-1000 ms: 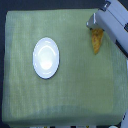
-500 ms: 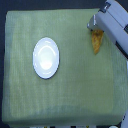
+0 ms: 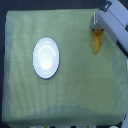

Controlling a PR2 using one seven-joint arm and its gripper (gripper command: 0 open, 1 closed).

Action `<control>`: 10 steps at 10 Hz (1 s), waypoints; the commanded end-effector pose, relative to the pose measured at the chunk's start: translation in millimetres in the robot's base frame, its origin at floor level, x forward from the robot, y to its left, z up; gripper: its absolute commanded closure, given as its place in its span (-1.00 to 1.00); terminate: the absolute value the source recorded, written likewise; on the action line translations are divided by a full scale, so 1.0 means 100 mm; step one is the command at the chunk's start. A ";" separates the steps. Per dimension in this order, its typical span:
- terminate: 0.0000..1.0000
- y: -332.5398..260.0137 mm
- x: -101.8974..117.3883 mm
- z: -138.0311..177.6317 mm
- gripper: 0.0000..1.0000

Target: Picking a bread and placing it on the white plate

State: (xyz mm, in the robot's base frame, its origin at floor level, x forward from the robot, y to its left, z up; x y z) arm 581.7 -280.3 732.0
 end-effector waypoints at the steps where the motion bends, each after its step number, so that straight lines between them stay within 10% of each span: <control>1: -1.00 0.02 0.05 0.08 1.00; 10: -1.00 0.21 -0.20 1.08 1.00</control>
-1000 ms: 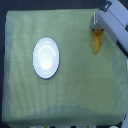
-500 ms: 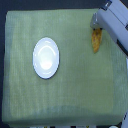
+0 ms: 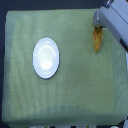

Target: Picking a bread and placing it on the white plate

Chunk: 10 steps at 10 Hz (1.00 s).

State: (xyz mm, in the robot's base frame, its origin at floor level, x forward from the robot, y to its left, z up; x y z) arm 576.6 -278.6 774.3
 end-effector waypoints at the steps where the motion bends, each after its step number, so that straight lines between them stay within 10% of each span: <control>1: -1.00 0.27 -0.21 0.79 1.00; 5: -1.00 0.82 -0.42 1.20 1.00; 10: -1.00 2.43 -0.76 0.73 1.00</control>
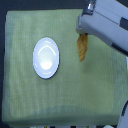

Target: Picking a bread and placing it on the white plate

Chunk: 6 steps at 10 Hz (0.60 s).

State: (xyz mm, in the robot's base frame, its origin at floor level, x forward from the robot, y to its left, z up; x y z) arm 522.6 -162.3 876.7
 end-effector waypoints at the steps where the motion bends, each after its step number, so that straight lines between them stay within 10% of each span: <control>1: -1.00 1.64 -0.24 -0.39 1.00; 6: -1.00 2.24 -0.24 -0.77 1.00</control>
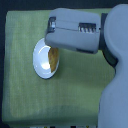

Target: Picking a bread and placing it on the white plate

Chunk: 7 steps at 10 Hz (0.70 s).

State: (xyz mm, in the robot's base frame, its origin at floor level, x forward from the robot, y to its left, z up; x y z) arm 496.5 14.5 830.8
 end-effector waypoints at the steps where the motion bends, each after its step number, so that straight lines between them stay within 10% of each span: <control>1: -1.00 0.45 0.01 -0.34 1.00; 7: -1.00 0.51 0.00 -0.43 1.00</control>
State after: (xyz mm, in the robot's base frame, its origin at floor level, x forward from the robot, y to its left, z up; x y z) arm 494.0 62.3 793.8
